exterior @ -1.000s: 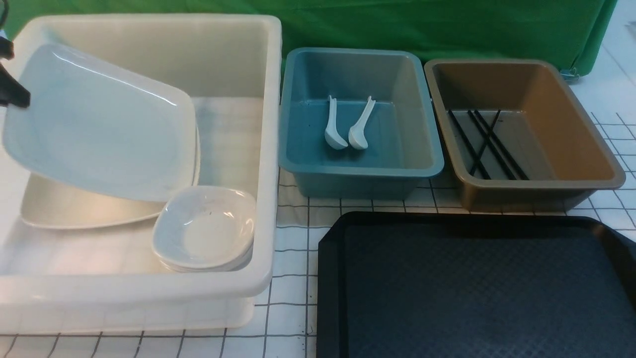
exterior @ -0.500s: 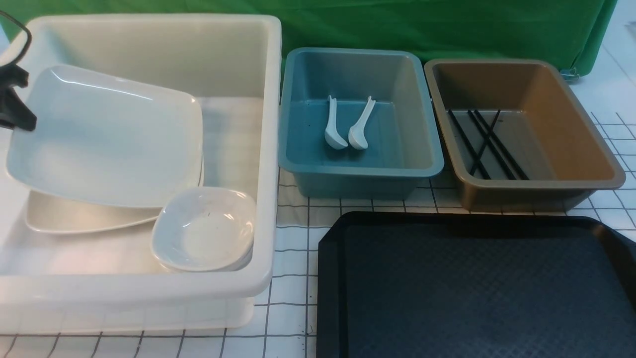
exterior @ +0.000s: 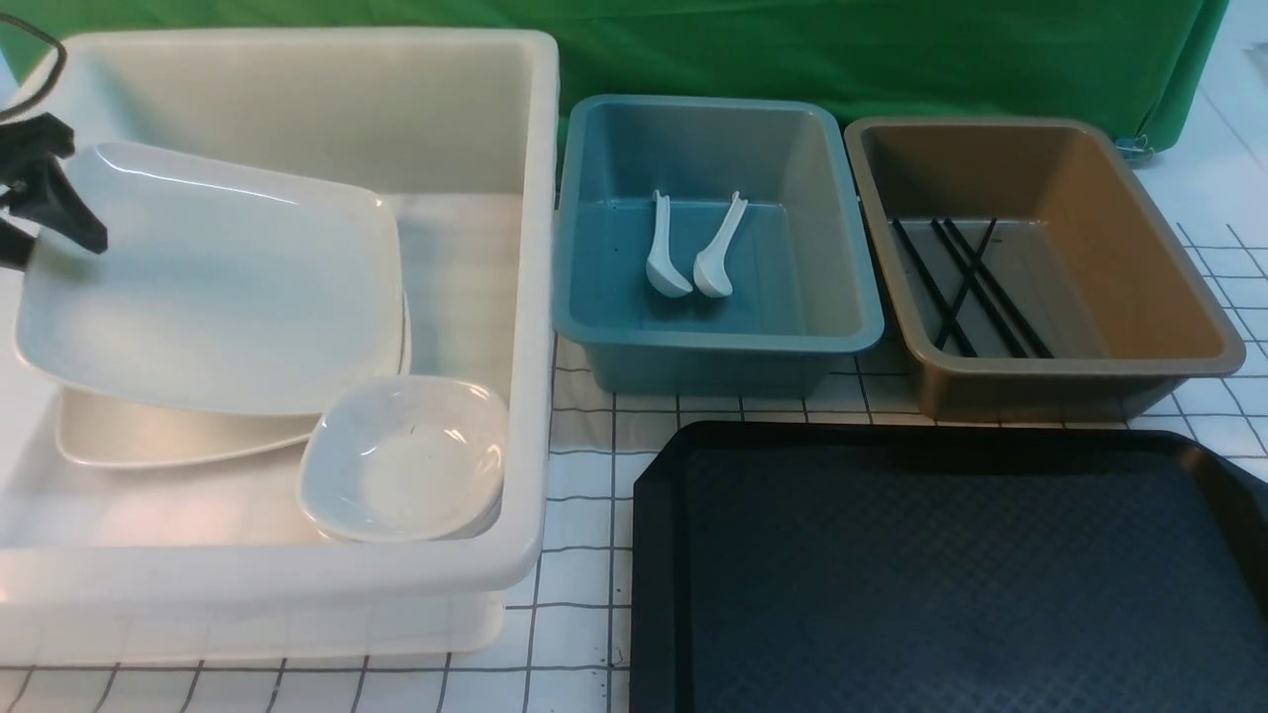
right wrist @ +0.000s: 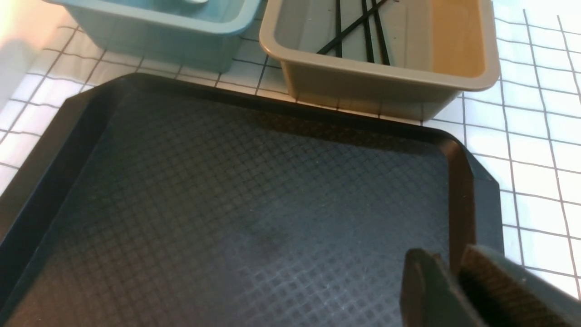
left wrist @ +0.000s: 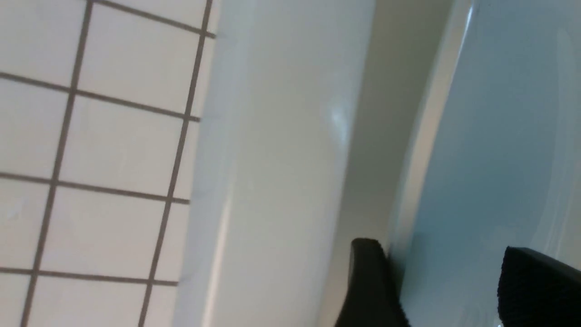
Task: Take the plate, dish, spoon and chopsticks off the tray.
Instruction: Use the left arm to put the plate into the large storage box on the left
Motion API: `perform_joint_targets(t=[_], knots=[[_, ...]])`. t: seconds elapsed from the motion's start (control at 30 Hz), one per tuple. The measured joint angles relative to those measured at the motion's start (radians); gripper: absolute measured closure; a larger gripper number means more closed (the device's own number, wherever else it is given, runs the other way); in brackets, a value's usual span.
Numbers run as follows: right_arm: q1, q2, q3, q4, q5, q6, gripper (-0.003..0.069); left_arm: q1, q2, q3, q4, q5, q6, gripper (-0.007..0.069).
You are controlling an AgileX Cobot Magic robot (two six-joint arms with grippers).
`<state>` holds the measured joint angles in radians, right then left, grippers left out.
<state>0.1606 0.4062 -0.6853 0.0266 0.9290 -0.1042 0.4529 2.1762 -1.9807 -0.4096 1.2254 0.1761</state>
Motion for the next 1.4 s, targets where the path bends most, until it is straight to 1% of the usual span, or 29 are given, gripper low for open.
perform_joint_targets(t=[0.07, 0.23, 0.5, 0.73, 0.93, 1.0, 1.07, 1.13, 1.23, 1.3, 1.33, 1.4], knots=[[0.0, 0.0, 0.0, 0.0, 0.0, 0.0, 0.0532, 0.0, -0.011, 0.014, 0.011, -0.002, -0.015, 0.0223], [0.0, 0.0, 0.0, 0.0, -0.004, 0.0, 0.0523, -0.001, -0.063, 0.082, 0.085, 0.003, -0.047, 0.0217], [0.0, 0.0, 0.0, 0.0, -0.012, 0.0, 0.0521, -0.006, -0.072, 0.115, 0.089, -0.001, -0.075, 0.0217], [0.0, 0.0, 0.0, 0.0, -0.057, 0.0, 0.0516, -0.007, -0.077, 0.119, 0.101, 0.002, -0.085, 0.0213], [0.0, 0.0, 0.0, 0.0, -0.082, 0.0, 0.051, -0.007, -0.083, 0.121, 0.124, 0.006, -0.085, 0.0149], [0.0, 0.0, 0.0, 0.0, -0.083, 0.0, 0.0505, -0.01, -0.085, 0.121, 0.13, 0.006, -0.085, 0.0101], [0.0, 0.0, 0.0, 0.0, -0.084, 0.0, 0.0502, -0.01, -0.085, 0.121, 0.135, 0.005, -0.087, 0.0071], [0.0, 0.0, 0.0, 0.0, -0.088, 0.0, 0.0502, -0.01, -0.085, 0.116, 0.137, 0.009, -0.087, 0.0059], [0.0, 0.0, 0.0, 0.0, -0.089, 0.0, 0.0498, -0.01, -0.089, 0.113, 0.143, 0.011, -0.102, 0.0065], [0.0, 0.0, 0.0, 0.0, -0.09, 0.0, 0.0497, -0.009, -0.099, 0.114, 0.156, 0.01, -0.123, 0.0099], [0.0, 0.0, 0.0, 0.0, -0.09, 0.0, 0.0497, -0.009, -0.101, 0.114, 0.156, 0.008, -0.127, 0.0099], [0.0, 0.0, 0.0, 0.0, -0.094, 0.0, 0.0497, -0.007, -0.124, 0.139, 0.181, -0.002, -0.16, 0.0186]])
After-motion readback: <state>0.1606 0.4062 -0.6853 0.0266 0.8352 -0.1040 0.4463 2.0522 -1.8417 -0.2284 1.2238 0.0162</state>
